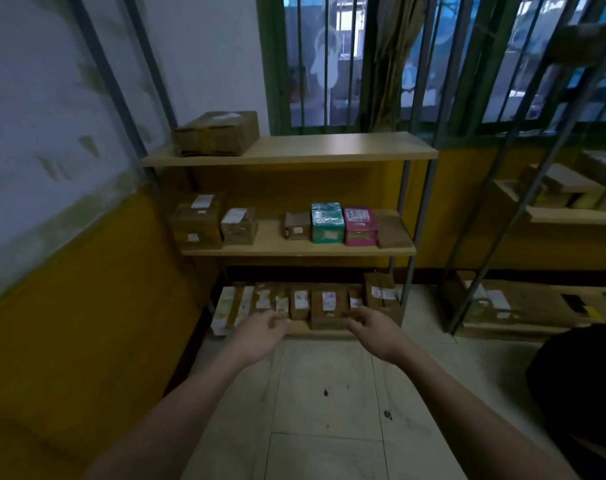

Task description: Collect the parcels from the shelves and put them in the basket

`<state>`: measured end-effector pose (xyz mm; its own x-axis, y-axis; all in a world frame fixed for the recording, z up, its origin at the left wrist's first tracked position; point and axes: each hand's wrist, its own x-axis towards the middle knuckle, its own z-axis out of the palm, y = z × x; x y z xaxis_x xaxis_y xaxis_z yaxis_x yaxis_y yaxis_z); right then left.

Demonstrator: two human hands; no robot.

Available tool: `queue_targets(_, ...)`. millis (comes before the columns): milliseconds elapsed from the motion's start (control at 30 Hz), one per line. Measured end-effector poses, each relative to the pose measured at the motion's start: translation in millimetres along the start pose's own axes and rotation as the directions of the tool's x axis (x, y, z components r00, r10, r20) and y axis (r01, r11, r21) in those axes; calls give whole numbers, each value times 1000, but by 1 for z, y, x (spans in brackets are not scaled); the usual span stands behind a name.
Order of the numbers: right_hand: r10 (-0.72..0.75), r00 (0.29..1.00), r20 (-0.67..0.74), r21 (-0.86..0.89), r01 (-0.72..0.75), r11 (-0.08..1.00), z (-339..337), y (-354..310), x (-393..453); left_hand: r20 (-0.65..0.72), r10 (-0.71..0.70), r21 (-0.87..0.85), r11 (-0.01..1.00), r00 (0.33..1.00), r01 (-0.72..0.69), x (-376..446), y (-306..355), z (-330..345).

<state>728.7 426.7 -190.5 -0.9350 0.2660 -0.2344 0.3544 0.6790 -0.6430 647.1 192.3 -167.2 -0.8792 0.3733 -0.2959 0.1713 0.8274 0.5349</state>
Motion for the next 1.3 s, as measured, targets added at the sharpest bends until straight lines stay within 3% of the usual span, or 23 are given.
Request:
queue_targets(233, 37, 996, 77, 77, -43, 996, -29, -13, 155, -42, -107, -207, 974, 993, 96, 141, 28, -19)
queue_targets(400, 26, 989, 148, 50, -34, 998, -29, -39, 255, -38, -175, -336, 929, 984, 153, 232, 0, -34)
queue_targets(633, 82, 982, 170, -70, -71, 995, 25, -62, 394, -32, -301, -600, 769, 953, 222, 384, -57, -53)
queue_targets(900, 191, 973, 133, -18, -191, 982, 54, -84, 506, 137, -306, -529, 782, 942, 331, 512, -102, -51)
queue_targets(967, 201, 976, 85, -13, -201, 980, 49, -89, 530, 161, -326, -579, 733, 932, 357, 538, -99, -55)
queue_targets(1167, 88, 996, 31, -146, -83, 986, 31, -85, 594, 223, -313, -685, 623, 923, 377, 617, -76, -56)
queue_targets(1300, 33, 995, 89, -247, -10, 969, 26, -75, 622, 245, -345, -696, 588, 906, 412, 654, -53, -46)
